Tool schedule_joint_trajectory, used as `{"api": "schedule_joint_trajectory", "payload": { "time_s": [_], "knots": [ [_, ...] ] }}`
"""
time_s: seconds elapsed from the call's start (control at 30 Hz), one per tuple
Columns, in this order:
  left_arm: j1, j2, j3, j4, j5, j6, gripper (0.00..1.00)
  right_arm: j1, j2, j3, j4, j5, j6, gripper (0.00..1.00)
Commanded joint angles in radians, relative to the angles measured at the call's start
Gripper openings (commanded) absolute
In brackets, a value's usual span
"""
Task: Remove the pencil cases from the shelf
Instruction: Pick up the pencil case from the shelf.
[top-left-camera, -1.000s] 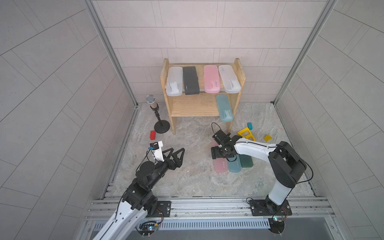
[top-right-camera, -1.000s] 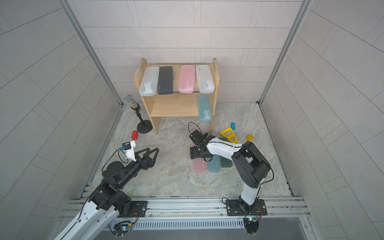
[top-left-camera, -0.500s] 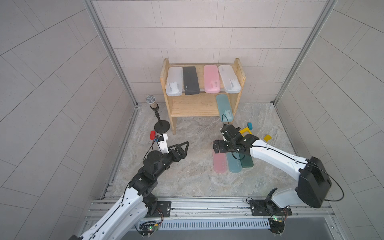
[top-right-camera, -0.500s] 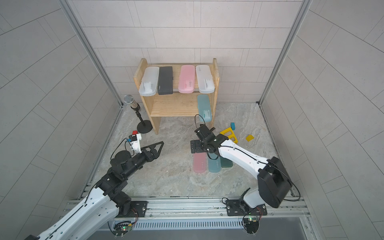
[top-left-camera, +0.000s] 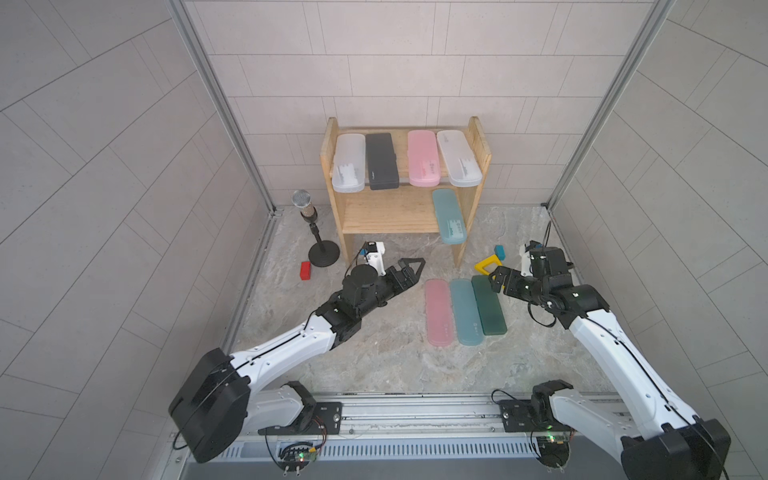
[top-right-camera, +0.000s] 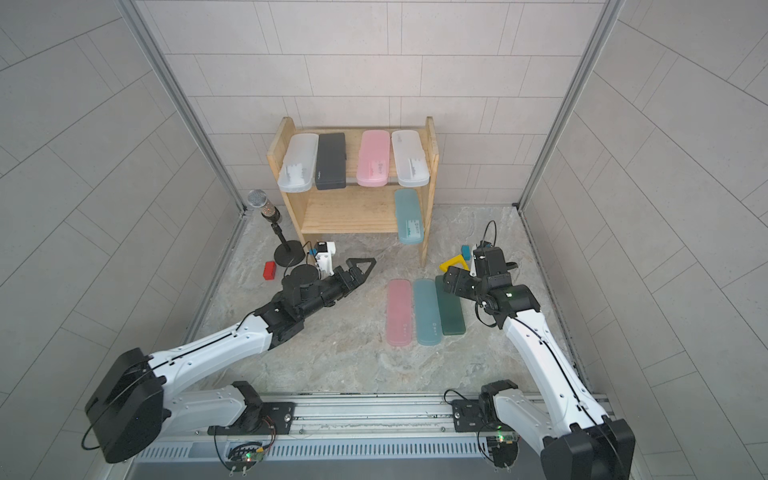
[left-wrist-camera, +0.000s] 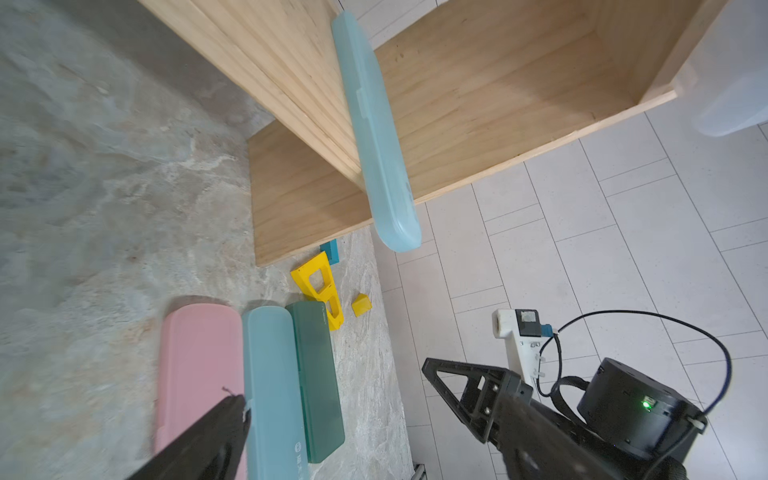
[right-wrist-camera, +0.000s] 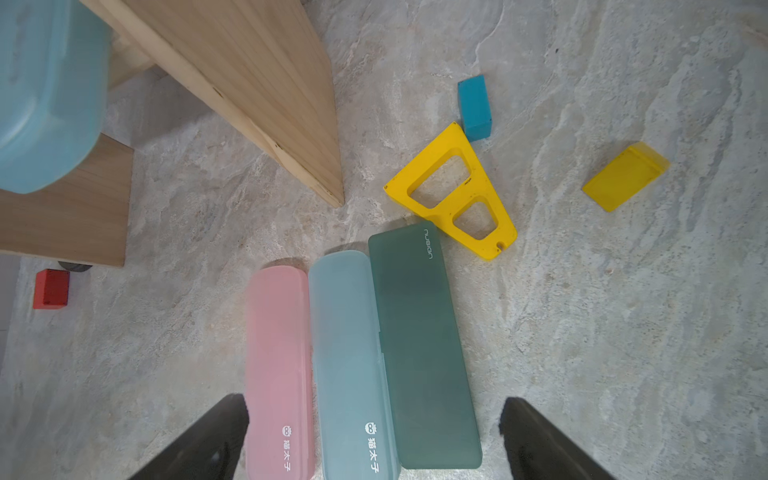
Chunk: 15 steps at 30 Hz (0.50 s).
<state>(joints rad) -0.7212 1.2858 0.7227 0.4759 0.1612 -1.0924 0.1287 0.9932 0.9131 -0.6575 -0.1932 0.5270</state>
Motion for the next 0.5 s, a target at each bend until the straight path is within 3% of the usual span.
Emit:
{"api": "schedule_joint_trajectory", "payload": {
  "time_s": [0.0,0.33,0.47],
  "knots": [
    [-0.006,0.076,0.066,0.074,-0.01,0.0,1.0,-0.04,-0.023,-0.004,-0.039,-0.089,-0.026,1.0],
    [-0.006,0.375,0.29,0.201,0.032,-0.035,0.98,-0.092,-0.012,-0.01,-0.023,-0.121,-0.042,1.0],
    [-0.005,0.433,0.377,0.153,0.028,-0.03,0.98,-0.095,-0.011,-0.002,-0.019,-0.109,-0.041,1.0]
  ]
}}
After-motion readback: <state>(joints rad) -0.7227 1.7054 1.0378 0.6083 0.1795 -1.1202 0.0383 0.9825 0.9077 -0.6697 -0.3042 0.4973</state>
